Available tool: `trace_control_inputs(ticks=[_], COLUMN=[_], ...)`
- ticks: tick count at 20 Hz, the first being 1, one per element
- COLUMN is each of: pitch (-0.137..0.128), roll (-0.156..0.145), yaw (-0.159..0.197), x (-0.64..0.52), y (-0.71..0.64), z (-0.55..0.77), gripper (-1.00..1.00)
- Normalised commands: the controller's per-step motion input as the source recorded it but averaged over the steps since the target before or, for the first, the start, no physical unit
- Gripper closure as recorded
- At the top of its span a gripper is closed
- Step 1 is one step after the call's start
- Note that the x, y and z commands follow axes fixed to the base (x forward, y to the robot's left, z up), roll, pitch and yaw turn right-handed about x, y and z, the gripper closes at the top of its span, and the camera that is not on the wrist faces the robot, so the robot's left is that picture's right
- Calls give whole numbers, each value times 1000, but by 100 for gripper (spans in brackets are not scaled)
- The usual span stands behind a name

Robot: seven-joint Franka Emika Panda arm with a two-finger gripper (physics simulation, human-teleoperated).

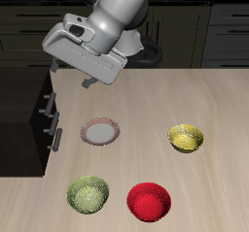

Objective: Open the top drawer of the wooden cabinet

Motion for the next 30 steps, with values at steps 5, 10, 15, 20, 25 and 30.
trace_control_inputs(ticks=[5,10,15,20,25,30], pitch=[1,-7,-4,-5,24,20], roll=[-21,-13,-9,3,28,12], yaw=[27,14,30,27,3,21], x=[55,-14,77,48,74,60], y=[-99,-68,-35,67,187,64], z=[-174,-108,-179,-239,-212,-223], gripper=[-100,-100,-100,-100,-100,-100])
